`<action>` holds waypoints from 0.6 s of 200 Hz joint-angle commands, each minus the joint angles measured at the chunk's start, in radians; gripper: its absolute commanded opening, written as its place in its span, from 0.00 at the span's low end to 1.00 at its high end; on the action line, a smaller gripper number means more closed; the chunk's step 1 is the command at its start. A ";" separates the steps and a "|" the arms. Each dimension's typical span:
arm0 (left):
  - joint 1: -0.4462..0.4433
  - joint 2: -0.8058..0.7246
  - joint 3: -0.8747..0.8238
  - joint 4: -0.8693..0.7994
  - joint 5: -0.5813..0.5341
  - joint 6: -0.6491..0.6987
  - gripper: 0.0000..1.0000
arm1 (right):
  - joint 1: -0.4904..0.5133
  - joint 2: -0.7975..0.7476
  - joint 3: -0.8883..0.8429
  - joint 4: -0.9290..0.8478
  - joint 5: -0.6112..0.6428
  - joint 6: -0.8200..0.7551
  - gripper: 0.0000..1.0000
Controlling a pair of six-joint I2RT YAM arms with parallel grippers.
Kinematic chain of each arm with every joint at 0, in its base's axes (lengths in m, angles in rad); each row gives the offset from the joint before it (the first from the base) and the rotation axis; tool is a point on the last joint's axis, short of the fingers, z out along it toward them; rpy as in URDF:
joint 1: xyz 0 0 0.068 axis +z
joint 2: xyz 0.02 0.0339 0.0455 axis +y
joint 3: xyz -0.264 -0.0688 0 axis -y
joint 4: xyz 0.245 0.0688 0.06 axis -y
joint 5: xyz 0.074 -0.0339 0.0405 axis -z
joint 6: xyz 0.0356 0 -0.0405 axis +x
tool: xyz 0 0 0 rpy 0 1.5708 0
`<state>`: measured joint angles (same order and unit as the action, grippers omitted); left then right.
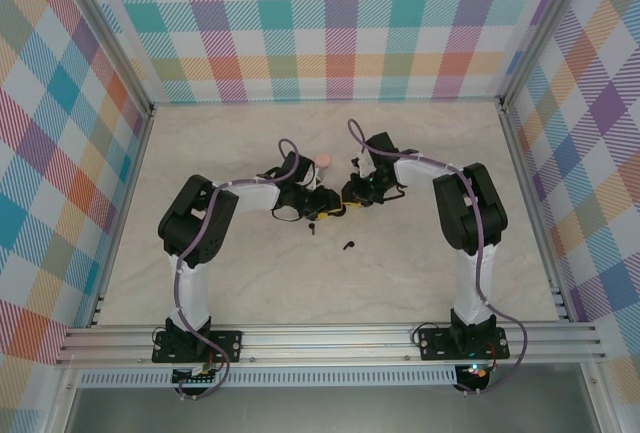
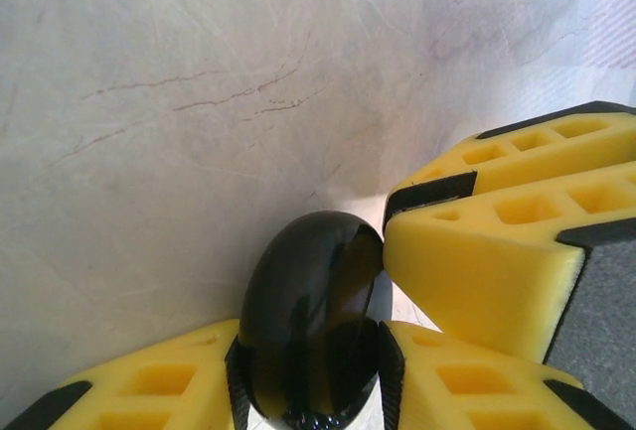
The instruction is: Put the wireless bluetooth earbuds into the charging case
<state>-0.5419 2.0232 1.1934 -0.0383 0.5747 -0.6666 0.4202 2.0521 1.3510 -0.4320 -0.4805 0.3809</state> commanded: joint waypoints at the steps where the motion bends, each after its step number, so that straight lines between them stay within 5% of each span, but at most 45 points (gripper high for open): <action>1: -0.016 0.051 -0.015 0.055 -0.058 -0.029 0.36 | 0.020 -0.007 -0.038 -0.029 0.000 0.001 0.20; 65: -0.016 0.047 0.001 0.021 -0.117 -0.011 0.23 | 0.012 -0.056 -0.064 -0.023 0.009 0.004 0.22; 120: -0.007 0.019 0.021 -0.027 -0.142 0.053 0.19 | -0.015 -0.170 -0.136 0.022 0.062 0.022 0.36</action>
<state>-0.5484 2.0319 1.2106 0.0036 0.5301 -0.6624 0.4179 1.9713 1.2526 -0.4191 -0.4377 0.3904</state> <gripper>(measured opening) 0.240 0.340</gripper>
